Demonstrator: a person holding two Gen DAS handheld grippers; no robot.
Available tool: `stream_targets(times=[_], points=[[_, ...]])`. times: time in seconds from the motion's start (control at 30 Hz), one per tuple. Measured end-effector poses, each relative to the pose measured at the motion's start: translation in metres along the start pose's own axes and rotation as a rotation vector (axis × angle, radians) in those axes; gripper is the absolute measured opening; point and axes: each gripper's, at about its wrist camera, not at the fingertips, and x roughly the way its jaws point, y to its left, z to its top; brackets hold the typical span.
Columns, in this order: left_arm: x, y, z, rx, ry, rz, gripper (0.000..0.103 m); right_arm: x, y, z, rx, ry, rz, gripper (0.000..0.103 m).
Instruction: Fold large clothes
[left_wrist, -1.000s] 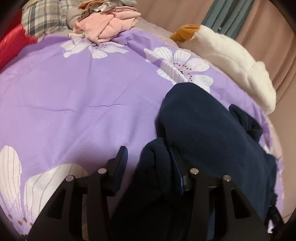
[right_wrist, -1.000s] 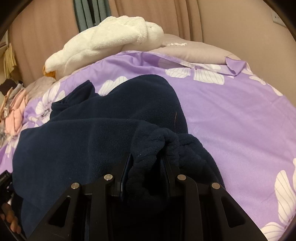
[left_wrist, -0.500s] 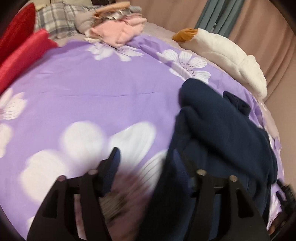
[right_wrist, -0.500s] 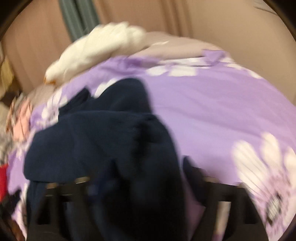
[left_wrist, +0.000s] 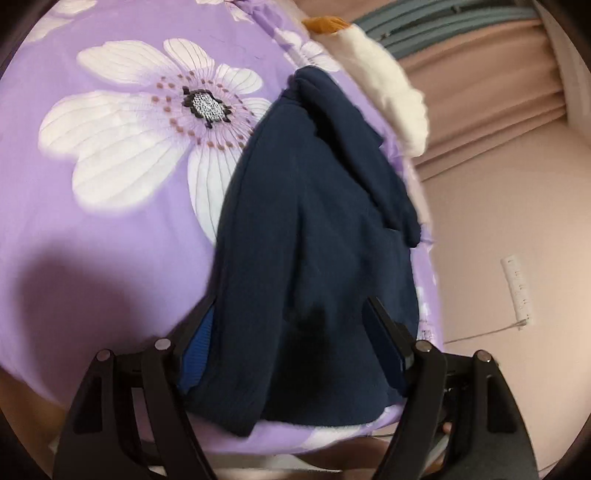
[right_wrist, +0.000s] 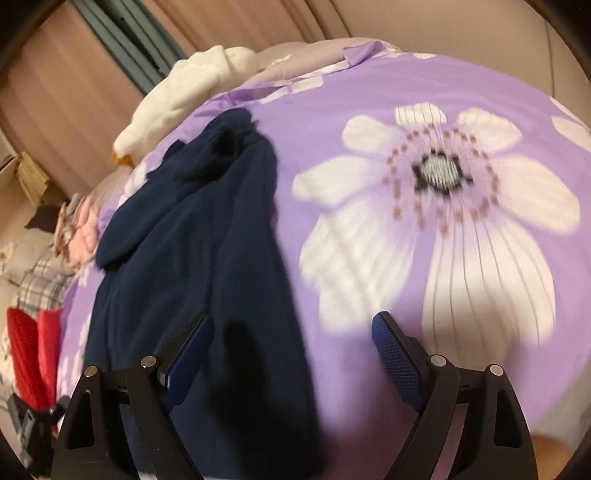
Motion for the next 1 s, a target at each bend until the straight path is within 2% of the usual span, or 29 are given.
stream_targets(times=[0.07,0.17,0.27,0.4,0.53,0.7,0.8,0.87,0.9,0.93,1.0], points=[[-0.002,-0.006,-0.011,0.018,-0.03,0.027,0.075,-0.005,0.008,-0.017,0.02,0.039,0.069,0.087],[-0.005,-0.013,-0.019,0.0,-0.051,0.006,0.075,-0.008,0.017,-0.036,0.082,0.061,0.167,0.087],[-0.006,-0.014,-0.02,-0.015,-0.047,0.0,0.075,-0.003,0.024,-0.043,0.103,0.059,0.204,0.087],[-0.022,0.003,-0.017,-0.06,-0.055,0.017,0.071,-0.002,0.03,-0.045,0.096,0.064,0.208,0.087],[-0.037,0.014,-0.023,-0.123,-0.065,-0.04,0.071,0.001,0.023,-0.043,0.117,0.073,0.237,0.087],[-0.038,-0.008,-0.039,0.003,-0.071,0.072,0.071,-0.001,0.031,-0.05,0.068,0.065,0.196,0.087],[-0.037,-0.01,-0.046,0.007,-0.059,0.107,0.071,0.0,0.037,-0.052,0.001,0.063,0.161,0.087],[-0.035,-0.005,-0.051,-0.044,-0.01,0.065,0.071,0.0,0.038,-0.053,-0.019,0.056,0.148,0.087],[-0.03,0.0,-0.057,-0.097,0.044,0.003,0.071,0.0,0.038,-0.053,-0.02,0.052,0.144,0.087],[-0.028,0.004,-0.061,-0.135,0.069,-0.028,0.071,0.0,0.039,-0.053,-0.022,0.05,0.141,0.087],[-0.024,0.008,-0.065,-0.172,0.059,-0.046,0.071,0.0,0.038,-0.053,-0.027,0.049,0.137,0.087]])
